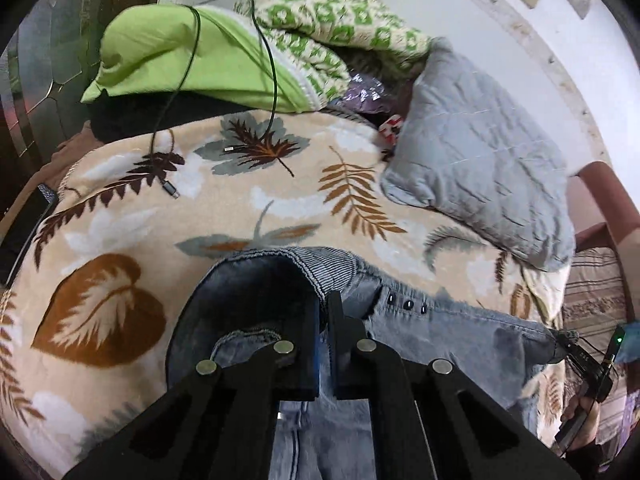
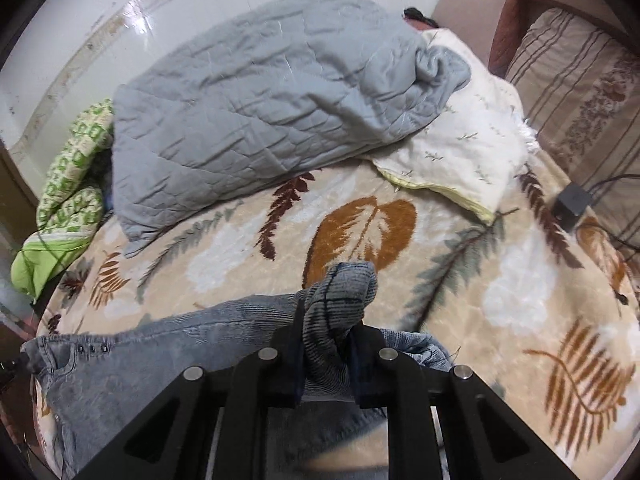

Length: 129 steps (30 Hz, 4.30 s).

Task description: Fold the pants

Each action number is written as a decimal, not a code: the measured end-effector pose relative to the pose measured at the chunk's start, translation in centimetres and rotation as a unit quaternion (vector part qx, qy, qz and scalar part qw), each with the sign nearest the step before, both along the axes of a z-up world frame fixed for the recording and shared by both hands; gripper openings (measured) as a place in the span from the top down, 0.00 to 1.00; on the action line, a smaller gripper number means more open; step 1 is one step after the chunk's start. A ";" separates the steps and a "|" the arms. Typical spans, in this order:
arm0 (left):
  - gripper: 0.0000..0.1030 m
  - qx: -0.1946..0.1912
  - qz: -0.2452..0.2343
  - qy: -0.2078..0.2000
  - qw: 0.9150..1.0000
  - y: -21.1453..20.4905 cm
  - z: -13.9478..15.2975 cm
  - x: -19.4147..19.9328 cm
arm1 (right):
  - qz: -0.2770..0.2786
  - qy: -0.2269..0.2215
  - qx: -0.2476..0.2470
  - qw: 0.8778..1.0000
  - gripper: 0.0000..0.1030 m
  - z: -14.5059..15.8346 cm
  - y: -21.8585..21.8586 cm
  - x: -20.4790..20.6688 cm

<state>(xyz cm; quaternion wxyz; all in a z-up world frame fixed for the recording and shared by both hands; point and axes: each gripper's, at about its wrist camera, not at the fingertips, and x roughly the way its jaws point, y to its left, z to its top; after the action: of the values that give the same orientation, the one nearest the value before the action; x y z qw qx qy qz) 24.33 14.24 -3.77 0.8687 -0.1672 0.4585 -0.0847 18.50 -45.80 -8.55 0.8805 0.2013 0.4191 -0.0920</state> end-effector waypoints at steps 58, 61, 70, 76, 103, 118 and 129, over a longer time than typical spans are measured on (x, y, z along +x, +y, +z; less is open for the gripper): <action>0.97 0.094 -0.027 0.013 0.995 -0.5 -3.0 -21.2 | 0.019 0.012 0.119 0.993 0.39 -3.0 -6.7 -23.9; 0.97 0.097 -0.046 0.018 0.994 -2.3 -3.5 -20.9 | 0.035 0.027 0.117 0.992 0.39 -3.3 -6.2 -22.7; 0.97 0.101 -0.067 0.041 0.992 -4.8 -5.3 -20.5 | 0.050 0.066 0.124 0.989 0.40 -6.1 -5.2 -19.6; 0.97 0.095 -0.067 0.048 0.992 -5.0 -5.7 -20.5 | 0.039 0.109 0.132 0.984 0.45 -7.8 -4.8 -18.0; 0.97 0.091 -0.076 0.062 0.991 -7.0 -6.4 -20.3 | -0.019 0.016 0.025 0.999 0.86 -1.7 -6.6 -10.9; 0.97 0.105 -0.068 0.053 0.991 -8.3 -7.0 -20.2 | -0.081 0.018 0.020 0.996 0.81 -4.7 -7.3 -13.9; 0.54 0.128 -0.036 0.046 0.990 -8.2 -7.7 -20.7 | 0.093 0.052 0.034 0.994 0.81 -4.4 6.6 -14.6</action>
<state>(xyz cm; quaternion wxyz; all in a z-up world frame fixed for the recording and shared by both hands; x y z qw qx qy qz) 3.66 6.03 -11.48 0.8573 -0.0415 0.5108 -0.0484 3.87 -39.22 -12.94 0.8550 0.1865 0.4840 -0.0051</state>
